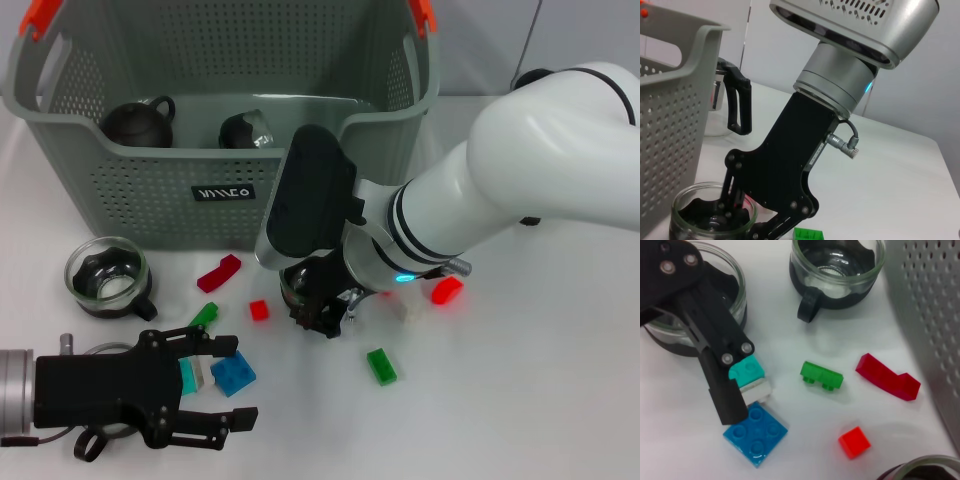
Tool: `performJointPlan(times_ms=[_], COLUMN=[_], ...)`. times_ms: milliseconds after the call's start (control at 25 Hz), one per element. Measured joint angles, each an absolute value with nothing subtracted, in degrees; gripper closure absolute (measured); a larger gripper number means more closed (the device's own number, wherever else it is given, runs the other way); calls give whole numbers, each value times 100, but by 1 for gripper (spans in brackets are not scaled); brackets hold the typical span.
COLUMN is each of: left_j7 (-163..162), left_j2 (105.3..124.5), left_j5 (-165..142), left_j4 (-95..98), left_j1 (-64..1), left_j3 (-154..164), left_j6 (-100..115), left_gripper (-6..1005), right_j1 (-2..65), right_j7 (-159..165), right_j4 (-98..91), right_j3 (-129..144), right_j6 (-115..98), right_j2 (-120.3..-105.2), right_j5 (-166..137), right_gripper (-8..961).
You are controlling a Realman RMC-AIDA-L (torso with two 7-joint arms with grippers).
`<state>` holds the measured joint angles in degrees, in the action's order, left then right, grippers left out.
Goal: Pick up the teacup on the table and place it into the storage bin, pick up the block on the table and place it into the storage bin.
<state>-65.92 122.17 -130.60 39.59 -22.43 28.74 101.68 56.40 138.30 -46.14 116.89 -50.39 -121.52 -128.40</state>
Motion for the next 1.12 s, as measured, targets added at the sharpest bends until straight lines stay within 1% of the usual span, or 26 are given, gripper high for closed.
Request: performJointPlan(times_ms=[280,720,920,1080,1120], left_j7=[-6592,-6625,-6621,-6618,-6617], left_j2=[12217,12208,12208,12208,12208], left_j5=[-13061,-13061,-13061,-13061,-13062], left_j4=[3949,4026,4031,4035,4034], left_j1=[-2238,-2214,-2195,-2180,-2179], left_j3=[2874,2865,2865,2865,2865], left_j6=[10181,10284,10295,10313,10319], left_gripper=[96,97,97,97,97], right_j1=[5709,5296,4828,4493,4493], right_j7=[13831,13834,13833,13806,13806], right_j4=[-4581,-5396,-6120,-7125,-7125], right_j3=[11692,11320,10699,9754,9754], right_j6=[-5203,-5924,-6643,-7874,-7874], right_j2=[-12123,-12046,-12039,-12031,-12031], right_j5=[-12674,-12769,-13172,-13244,-13244], right_gripper=[881,889,889,889,889])
